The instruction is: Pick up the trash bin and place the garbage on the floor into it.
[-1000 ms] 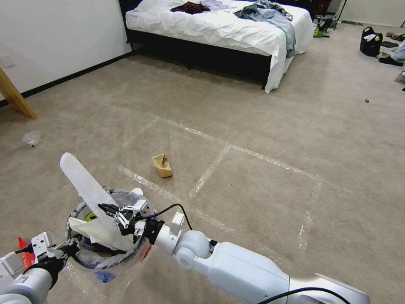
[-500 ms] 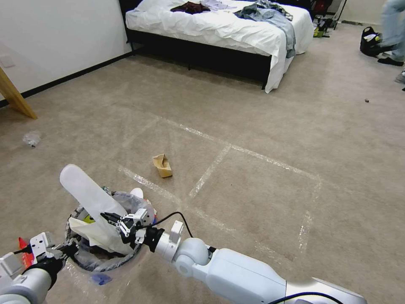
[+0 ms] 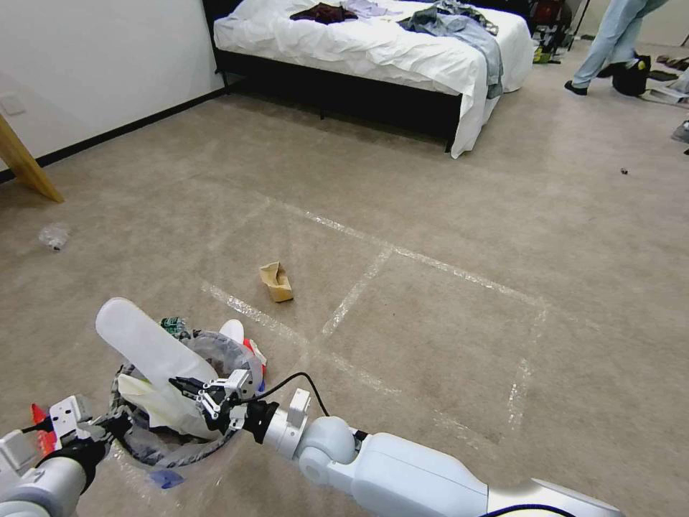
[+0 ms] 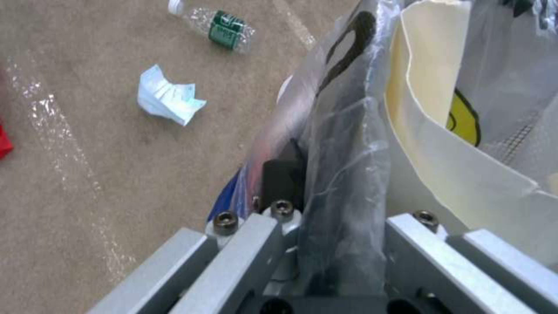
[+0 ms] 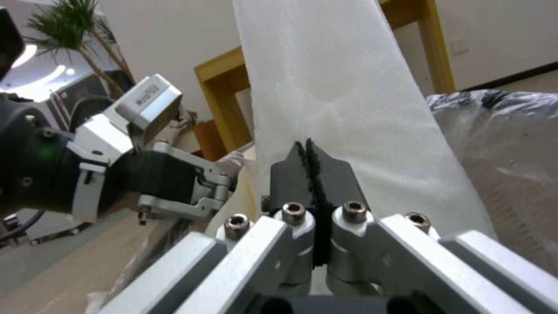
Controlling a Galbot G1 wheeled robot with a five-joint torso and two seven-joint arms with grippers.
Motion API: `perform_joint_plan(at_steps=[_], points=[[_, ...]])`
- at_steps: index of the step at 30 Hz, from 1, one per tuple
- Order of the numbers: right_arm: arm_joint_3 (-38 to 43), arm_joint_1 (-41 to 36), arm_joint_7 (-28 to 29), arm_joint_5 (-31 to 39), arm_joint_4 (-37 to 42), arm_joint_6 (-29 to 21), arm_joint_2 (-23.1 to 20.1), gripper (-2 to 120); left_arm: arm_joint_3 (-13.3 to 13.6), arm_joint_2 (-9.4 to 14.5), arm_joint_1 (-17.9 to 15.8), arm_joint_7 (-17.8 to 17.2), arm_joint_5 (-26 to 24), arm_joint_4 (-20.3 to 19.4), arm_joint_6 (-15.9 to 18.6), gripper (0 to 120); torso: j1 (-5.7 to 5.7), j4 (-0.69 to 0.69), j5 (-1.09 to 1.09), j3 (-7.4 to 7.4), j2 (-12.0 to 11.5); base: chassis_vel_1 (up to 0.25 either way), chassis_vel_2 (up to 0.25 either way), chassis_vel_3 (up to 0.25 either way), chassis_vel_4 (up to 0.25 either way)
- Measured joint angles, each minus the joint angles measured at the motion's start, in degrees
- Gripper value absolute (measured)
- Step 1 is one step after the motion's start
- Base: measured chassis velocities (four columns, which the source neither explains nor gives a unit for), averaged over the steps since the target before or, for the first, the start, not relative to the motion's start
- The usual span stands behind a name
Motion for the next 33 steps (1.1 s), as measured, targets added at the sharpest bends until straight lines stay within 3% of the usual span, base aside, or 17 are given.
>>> perform_joint_plan(at_steps=[19,23,24,27,33], points=[[0.51,0.47,1.65,-0.52,3.55,-0.97,-1.76,0,0.22,0.30,-0.22,0.12,0.31,1.21,-0.37,1,0.00,0.00,0.00,0.00,0.00,0.000,0.000,0.000,0.000],[0.51,0.57,1.93,-0.53,4.37,-1.30,-1.87,12,0.23,0.29,-0.35,0.12,0.31,1.62,-0.37,1,0.00,0.00,0.00,0.00,0.00,0.000,0.000,0.000,0.000],[0.52,0.59,2.02,-0.53,4.66,-1.35,-1.93,20,0.27,0.21,-0.44,0.12,0.36,1.79,-0.38,1,0.00,0.00,0.00,0.00,0.00,0.000,0.000,0.000,0.000],[0.56,0.60,2.06,-0.53,4.90,-1.37,-1.98,25,0.36,0.09,-0.51,0.12,0.42,1.91,-0.39,1,0.00,0.00,0.00,0.01,0.00,0.000,0.000,0.000,0.000],[1.93,0.72,2.15,-0.46,7.37,-1.57,-2.20,55,0.48,0.10,-0.84,0.12,0.55,2.23,-0.40,1,0.00,0.00,0.00,0.00,0.00,0.000,0.000,0.000,0.000]])
